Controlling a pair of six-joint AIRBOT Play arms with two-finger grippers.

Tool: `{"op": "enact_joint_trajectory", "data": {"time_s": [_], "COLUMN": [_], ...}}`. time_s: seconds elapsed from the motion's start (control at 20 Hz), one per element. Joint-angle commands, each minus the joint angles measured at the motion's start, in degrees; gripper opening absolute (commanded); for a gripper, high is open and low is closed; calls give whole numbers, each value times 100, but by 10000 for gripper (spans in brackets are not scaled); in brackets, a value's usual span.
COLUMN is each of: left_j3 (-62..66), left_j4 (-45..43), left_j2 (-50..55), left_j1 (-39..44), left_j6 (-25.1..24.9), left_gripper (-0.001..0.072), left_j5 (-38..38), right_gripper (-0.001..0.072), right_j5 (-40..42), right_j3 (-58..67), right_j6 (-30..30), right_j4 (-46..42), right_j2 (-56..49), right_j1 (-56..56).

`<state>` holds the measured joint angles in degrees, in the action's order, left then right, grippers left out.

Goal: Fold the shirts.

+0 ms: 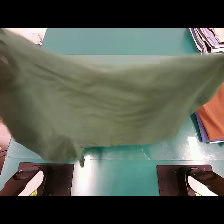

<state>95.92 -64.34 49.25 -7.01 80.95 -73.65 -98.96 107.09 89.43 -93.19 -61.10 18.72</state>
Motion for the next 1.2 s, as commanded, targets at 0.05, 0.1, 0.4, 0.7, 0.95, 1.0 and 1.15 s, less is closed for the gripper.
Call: {"op": "enact_joint_trajectory", "data": {"time_s": [0.05, 0.1, 0.4, 0.7, 0.95, 1.0, 1.15], "left_j3": [-2400, -2865, -2830, -1600, -1869, -2247, -3521], "left_j4": [-79, -81, 114, -216, -275, -278, -278], "left_j2": [710, 973, 3069, 3473, 2990, 2765, 2116], "left_j1": [-4, -4, -4, -79, -723, -844, -1012], "left_j6": [44, -7, -516, -490, -494, -525, -640], "left_gripper": [24, 25, 26, 518, 502, 502, 502], "left_j5": [133, 448, 1818, 1329, -26, -44, -72], "right_gripper": [16, 16, 17, 369, 366, 365, 365], "right_j5": [-507, -299, 855, 997, 870, 896, 931], "right_j3": [-1104, -1338, -887, 251, -1139, -1659, -3126], "right_j6": [-269, -363, -407, -595, -925, -1025, -1303], "right_j4": [387, 673, 1755, 3200, 3228, 3274, 4133], "right_j2": [-1443, -1851, -3560, -3751, -2479, -2133, -1287], "right_j1": [-116, -251, -1156, -1773, -2282, -2385, -2747]}}
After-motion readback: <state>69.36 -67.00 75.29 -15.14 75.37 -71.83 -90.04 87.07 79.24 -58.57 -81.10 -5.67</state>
